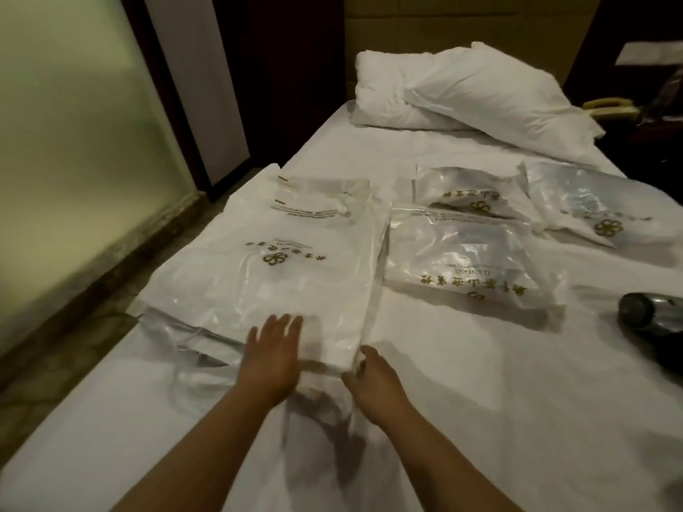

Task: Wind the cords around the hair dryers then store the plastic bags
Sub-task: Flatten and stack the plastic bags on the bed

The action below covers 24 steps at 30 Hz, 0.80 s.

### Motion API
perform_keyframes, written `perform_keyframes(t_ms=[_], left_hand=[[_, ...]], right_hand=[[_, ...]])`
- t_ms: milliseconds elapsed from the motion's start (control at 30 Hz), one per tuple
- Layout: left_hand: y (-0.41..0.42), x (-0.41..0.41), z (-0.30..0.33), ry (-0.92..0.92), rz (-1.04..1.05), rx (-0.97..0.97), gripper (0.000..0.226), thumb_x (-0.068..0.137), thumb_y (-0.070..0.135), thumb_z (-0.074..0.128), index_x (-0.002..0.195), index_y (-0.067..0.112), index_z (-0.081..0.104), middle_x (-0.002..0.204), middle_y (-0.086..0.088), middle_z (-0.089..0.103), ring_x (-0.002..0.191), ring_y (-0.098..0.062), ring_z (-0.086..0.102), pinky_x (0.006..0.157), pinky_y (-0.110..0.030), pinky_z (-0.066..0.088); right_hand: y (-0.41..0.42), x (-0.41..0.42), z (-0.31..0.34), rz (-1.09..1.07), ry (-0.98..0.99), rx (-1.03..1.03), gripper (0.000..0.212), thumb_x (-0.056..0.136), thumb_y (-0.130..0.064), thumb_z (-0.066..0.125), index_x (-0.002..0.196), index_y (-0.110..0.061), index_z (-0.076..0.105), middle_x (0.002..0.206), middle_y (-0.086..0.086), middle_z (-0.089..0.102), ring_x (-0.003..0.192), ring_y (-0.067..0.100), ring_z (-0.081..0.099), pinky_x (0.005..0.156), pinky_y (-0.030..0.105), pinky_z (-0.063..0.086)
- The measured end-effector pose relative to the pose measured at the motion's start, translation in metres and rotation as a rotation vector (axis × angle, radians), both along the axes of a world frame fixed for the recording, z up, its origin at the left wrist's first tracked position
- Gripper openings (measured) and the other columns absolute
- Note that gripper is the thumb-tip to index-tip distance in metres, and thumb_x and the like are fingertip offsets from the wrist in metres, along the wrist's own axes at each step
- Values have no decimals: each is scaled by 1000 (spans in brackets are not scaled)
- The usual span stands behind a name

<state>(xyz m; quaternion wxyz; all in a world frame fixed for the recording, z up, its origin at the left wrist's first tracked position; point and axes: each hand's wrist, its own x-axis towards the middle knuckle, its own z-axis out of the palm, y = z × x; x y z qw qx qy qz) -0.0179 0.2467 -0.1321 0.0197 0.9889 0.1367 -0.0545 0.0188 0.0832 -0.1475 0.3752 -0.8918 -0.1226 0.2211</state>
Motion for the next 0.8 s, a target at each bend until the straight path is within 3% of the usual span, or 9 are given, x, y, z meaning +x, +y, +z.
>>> perform_keyframes(t_ms=[67, 133, 200, 233, 300, 467, 567, 700, 800], left_hand=[[31, -11, -4, 52, 67, 49, 64, 96, 19, 39, 152, 24, 8, 159, -1, 10, 146, -23, 7, 117, -44, 6], [48, -19, -10, -18, 29, 90, 59, 91, 21, 55, 146, 22, 34, 150, -9, 36, 138, -30, 32, 113, -53, 23], [53, -23, -16, -86, -35, 101, 54, 62, 14, 83, 114, 18, 68, 112, -13, 68, 103, -36, 64, 86, -57, 50], [53, -23, -21, -117, -65, 130, 51, 50, 11, 88, 99, 18, 74, 95, -11, 72, 88, -34, 69, 74, -54, 55], [48, -24, -23, -160, -108, 114, 39, 55, 14, 81, 93, 20, 75, 86, -9, 72, 79, -33, 70, 69, -50, 56], [27, -21, -21, -49, -98, -66, 47, 95, 26, 33, 141, 34, 38, 137, 1, 52, 125, -20, 48, 102, -31, 36], [20, -18, -20, 16, -34, -212, 50, 98, 23, 34, 147, 33, 29, 147, 1, 41, 132, -18, 40, 105, -30, 34], [27, -25, -22, -152, -48, -49, 50, 91, 31, 32, 139, 24, 45, 134, -5, 53, 123, -29, 49, 101, -38, 36], [37, -32, -19, -166, 58, 26, 53, 92, 31, 50, 143, 22, 40, 149, -10, 37, 140, -34, 27, 113, -52, 18]], right_hand=[[16, -4, -1, -131, 91, 36, 41, 93, -27, 50, 127, -7, 44, 124, 11, 57, 111, 26, 56, 89, 28, 42], [26, -8, 0, -218, 107, 25, 35, 94, -28, 49, 121, -6, 48, 120, 11, 59, 108, 26, 57, 85, 28, 43], [32, -11, 3, -266, 3, -56, 35, 94, -32, 49, 118, -7, 49, 118, 10, 57, 107, 26, 56, 85, 29, 44], [35, -12, 5, -291, -69, -97, 38, 93, -34, 51, 120, -8, 47, 119, 10, 54, 108, 26, 55, 86, 31, 45], [39, -12, 9, -302, -140, -123, 44, 90, -35, 56, 123, -8, 44, 121, 10, 51, 112, 26, 52, 89, 31, 43], [52, -2, 15, -387, 94, 106, 40, 90, -22, 56, 124, -5, 42, 120, 17, 59, 107, 31, 59, 90, 33, 47], [57, 5, 13, -388, 111, 90, 24, 89, -17, 54, 109, -4, 53, 110, 16, 64, 98, 30, 62, 86, 34, 51], [44, 5, 19, -220, -65, -204, 22, 90, -5, 43, 107, -2, 57, 111, 13, 62, 104, 27, 58, 75, 26, 42], [24, 4, 29, -115, -249, -369, 22, 89, -3, 40, 100, -10, 57, 100, 6, 62, 88, 21, 57, 66, 23, 36]])
